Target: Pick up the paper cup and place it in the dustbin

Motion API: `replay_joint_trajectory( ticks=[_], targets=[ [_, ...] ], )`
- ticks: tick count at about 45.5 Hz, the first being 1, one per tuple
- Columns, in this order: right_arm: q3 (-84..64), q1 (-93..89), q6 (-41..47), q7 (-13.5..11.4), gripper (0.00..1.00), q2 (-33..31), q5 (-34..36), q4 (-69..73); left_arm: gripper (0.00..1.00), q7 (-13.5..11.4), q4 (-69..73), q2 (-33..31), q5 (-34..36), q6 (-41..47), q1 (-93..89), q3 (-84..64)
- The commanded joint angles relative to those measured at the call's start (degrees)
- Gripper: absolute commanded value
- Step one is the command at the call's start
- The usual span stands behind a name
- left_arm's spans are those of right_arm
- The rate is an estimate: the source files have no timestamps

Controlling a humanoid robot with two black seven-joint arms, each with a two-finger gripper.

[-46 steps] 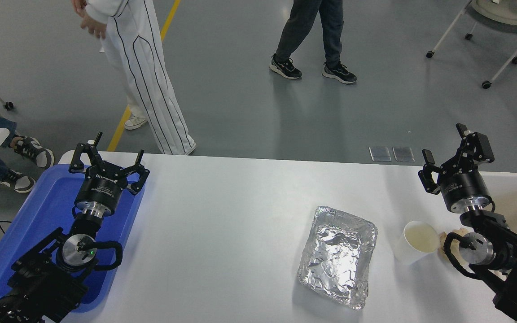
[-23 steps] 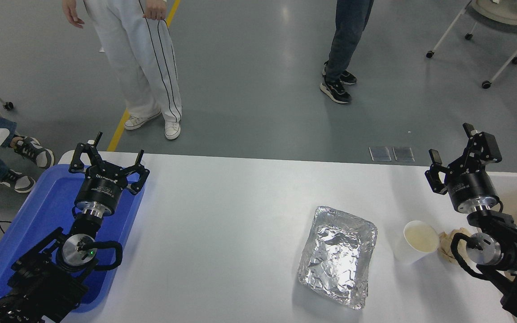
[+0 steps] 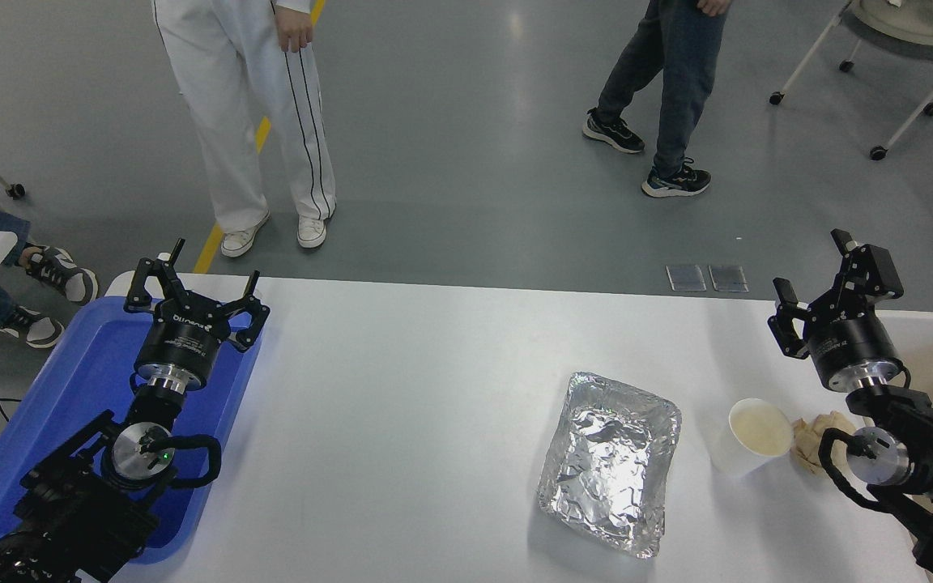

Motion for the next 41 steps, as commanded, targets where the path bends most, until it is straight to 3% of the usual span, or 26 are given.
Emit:
replay_joint_trajectory(
  ticks=[1, 9, 27, 41],
  targets=[
    [-8.1, 3.1, -0.2, 0.0, 1.0, -2.3, 0.3, 0.4, 1.0, 0.0, 0.0, 0.0, 0.0, 0.0, 0.0, 0.0],
    [-19.8, 7.7, 0.6, 0.0, 1.0, -7.8, 0.3, 0.3, 1.0, 0.0, 0.0, 0.0, 0.0, -0.1, 0.0, 0.0],
    [-39.7, 17.8, 1.3, 0.1, 1.0, -13.6, 0.2, 1.4, 1.0, 0.0, 0.0, 0.0, 0.0, -0.1, 0.0, 0.0],
    [-71.9, 34.8, 5.7, 0.1, 1.0, -16.3, 0.1, 3.6, 1.0, 0.0, 0.0, 0.0, 0.0, -0.1, 0.0, 0.0]
  ],
)
